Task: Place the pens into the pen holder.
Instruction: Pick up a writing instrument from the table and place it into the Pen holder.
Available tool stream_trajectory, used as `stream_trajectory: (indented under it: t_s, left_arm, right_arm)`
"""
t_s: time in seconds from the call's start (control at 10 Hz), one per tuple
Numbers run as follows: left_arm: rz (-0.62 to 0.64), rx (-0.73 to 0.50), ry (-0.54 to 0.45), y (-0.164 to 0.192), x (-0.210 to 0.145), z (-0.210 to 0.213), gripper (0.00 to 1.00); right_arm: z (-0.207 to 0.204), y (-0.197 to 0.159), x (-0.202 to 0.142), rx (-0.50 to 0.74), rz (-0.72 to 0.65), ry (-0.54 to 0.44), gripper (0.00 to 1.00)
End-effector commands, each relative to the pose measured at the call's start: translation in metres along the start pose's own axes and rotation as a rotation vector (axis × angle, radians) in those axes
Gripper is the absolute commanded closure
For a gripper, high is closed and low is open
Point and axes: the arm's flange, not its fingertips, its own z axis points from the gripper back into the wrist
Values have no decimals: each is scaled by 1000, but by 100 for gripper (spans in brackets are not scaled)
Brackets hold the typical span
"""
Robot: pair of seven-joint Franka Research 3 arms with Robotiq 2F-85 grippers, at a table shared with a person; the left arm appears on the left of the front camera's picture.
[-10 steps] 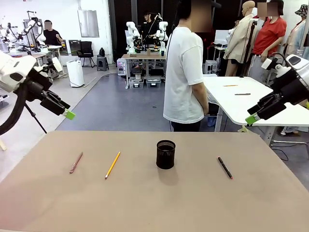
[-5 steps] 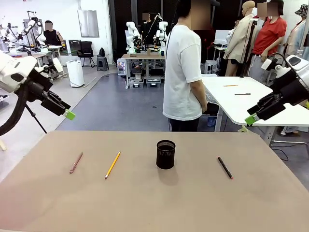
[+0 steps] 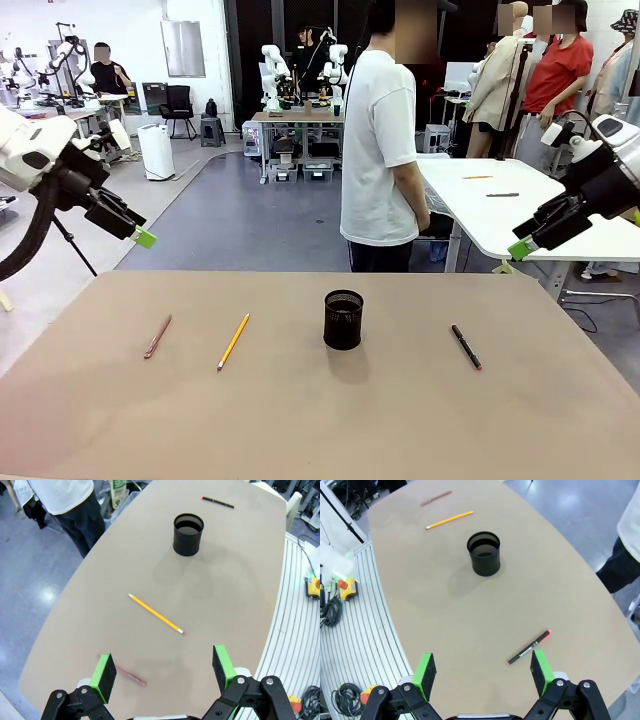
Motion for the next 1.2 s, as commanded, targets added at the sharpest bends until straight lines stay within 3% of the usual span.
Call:
stream_trajectory:
  t_s: [0.0, 0.3, 0.7, 1.0, 1.1]
  left_arm:
    - [-2, -2, -5, 0, 0, 2, 0]
    - [0, 0, 0, 0, 0, 0, 0]
    - [36, -54, -42, 11, -16, 9, 0]
    - [47, -62, -50, 12, -16, 6, 0]
    - [56, -41, -18, 7, -16, 7, 0]
  right_arm:
    - [1, -2, 1, 6, 4, -9, 0]
    - [0, 0, 0, -1, 0, 1, 0]
    - [15, -5, 12, 61, 24, -67, 0]
    - [17, -7, 16, -2, 71, -45, 0]
    - [16, 2, 17, 31, 20, -38, 0]
